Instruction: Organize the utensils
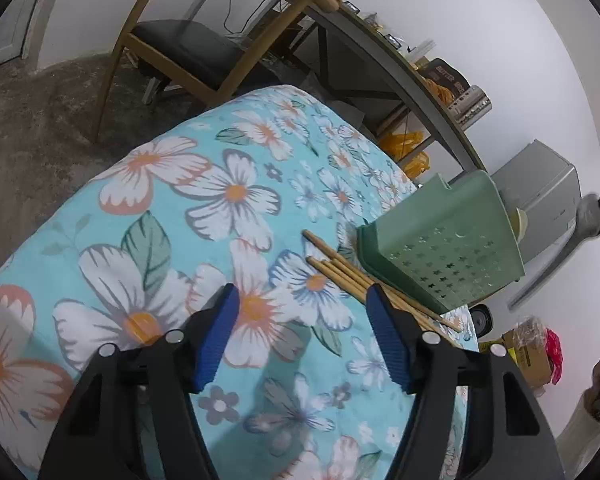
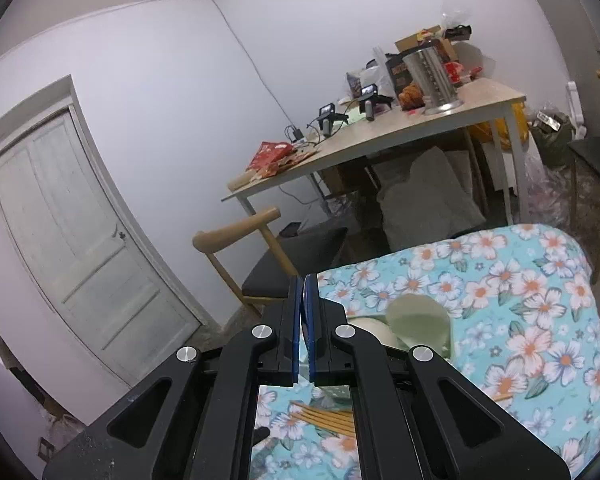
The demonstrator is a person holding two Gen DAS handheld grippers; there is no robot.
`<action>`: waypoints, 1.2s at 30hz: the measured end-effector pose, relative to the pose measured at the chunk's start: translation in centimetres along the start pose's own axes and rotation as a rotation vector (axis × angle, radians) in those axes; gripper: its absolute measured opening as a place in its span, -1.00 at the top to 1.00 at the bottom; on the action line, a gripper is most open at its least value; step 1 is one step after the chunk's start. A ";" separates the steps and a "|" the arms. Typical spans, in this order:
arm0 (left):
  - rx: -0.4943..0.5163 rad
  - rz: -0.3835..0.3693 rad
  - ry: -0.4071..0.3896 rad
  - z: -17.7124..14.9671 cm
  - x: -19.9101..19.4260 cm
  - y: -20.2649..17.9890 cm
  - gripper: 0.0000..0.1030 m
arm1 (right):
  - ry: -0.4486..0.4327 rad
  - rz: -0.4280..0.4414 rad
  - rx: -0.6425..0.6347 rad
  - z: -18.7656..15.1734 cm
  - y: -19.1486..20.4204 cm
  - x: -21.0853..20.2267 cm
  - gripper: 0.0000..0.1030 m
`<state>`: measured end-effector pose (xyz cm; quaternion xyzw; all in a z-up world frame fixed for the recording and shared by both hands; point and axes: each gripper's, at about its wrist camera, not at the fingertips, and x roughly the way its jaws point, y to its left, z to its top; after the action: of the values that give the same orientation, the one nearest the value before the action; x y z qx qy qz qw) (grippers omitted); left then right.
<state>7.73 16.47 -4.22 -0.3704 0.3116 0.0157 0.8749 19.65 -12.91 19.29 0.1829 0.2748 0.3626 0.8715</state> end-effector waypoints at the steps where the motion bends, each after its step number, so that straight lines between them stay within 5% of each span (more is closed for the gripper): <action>1: 0.007 0.002 0.003 -0.1 0.0 -0.2 -0.21 | 0.004 0.023 0.003 0.3 0.6 0.4 0.97; 9: 0.069 0.014 0.021 -0.6 0.6 -0.9 -0.21 | -0.067 -0.035 -0.216 2.4 6.2 1.5 0.97; 14: 0.063 0.015 0.013 -0.5 0.3 -0.7 -0.21 | 0.009 -0.056 -0.252 0.0 5.0 2.1 0.97; 23: -0.037 0.047 -0.071 0.3 -1.5 0.8 -0.21 | 0.528 -0.031 -0.595 -17.9 3.8 6.7 0.61; 24: -0.037 0.078 -0.086 0.6 -1.9 0.9 -0.21 | 0.549 -0.040 -0.613 -19.4 3.9 7.0 0.41; 27: -0.034 0.143 -0.150 1.4 -3.4 1.6 -0.21 | 0.619 -0.007 -0.657 -23.1 4.0 8.1 0.36; 31: -0.105 0.127 -0.143 2.1 -3.9 3.5 -0.21 | 0.594 -0.013 -0.718 -24.8 5.4 9.3 -0.06; 33: -0.146 0.127 -0.101 2.0 -3.3 4.5 -0.20 | 0.574 -0.041 -0.788 -25.6 6.1 10.0 -0.06; 36: -0.112 0.147 -0.099 2.0 -3.3 4.0 -0.20 | 0.590 -0.064 -0.871 -26.7 6.6 11.7 0.34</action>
<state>5.15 21.35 -3.89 -0.3938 0.2931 0.1154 0.8635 6.69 3.31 -2.25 -0.3145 0.3378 0.4525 0.7631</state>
